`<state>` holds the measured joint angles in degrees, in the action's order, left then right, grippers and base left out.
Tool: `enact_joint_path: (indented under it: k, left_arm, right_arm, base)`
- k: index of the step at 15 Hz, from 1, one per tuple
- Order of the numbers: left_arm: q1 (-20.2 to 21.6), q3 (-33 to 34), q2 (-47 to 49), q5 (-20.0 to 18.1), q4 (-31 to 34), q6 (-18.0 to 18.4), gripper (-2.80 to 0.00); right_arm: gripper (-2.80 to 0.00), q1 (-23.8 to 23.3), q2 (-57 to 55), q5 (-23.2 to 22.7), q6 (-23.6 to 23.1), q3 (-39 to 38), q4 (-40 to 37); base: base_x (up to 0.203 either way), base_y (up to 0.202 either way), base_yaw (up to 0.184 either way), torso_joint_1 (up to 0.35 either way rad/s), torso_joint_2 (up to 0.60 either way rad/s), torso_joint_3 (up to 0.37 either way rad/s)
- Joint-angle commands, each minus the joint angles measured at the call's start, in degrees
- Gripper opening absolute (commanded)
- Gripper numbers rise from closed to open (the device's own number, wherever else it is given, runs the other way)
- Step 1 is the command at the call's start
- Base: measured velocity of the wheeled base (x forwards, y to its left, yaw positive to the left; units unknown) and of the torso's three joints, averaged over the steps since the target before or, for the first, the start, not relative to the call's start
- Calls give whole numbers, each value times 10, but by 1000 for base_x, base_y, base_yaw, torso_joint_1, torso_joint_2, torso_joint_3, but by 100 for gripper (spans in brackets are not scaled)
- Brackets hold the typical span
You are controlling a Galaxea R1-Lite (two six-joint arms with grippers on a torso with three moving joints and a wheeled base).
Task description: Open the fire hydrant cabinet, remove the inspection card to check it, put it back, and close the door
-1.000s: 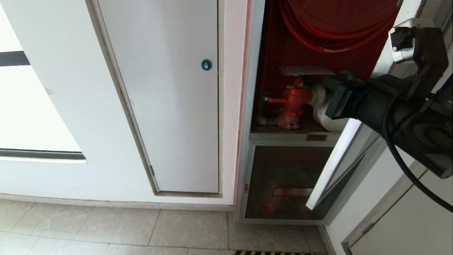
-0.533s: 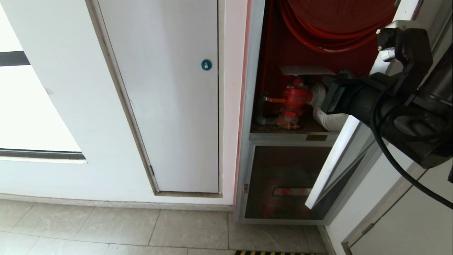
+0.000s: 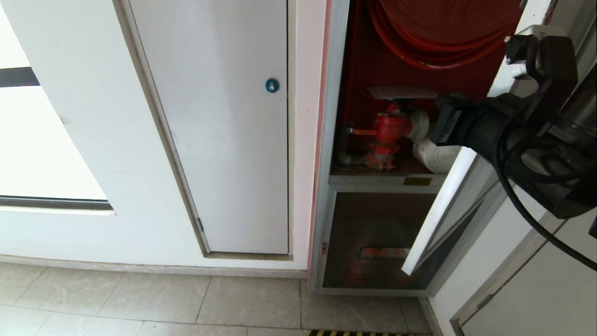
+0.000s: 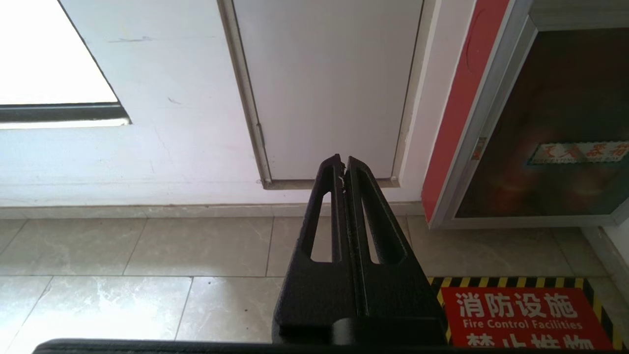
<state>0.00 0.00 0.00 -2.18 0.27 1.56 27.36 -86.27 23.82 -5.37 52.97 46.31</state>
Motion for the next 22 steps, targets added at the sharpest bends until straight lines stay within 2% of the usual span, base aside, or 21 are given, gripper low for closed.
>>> enact_joint_path:
  k: [1,9,15,22]
  left_arm:
    - [0,0,1,0,0,0,-280]
    - [0,0,1,0,0,0,-280]
    - [0,0,1,0,0,0,-280]
    - [0,0,1,0,0,0,-280]
  right_arm:
    - [-280,-1,12,4,-1,-13,10]
    - [-280,-15,48,7,-4,-75,38]
    - [-280,-19,83,19,-24,-148,118]
    - [-280,-48,111,20,-22,-185,126]
  base:
    - [0,0,0,0,0,0]
    - [0,0,0,0,0,0]
    - [0,0,0,0,0,0]
    - [0,0,0,0,0,0]
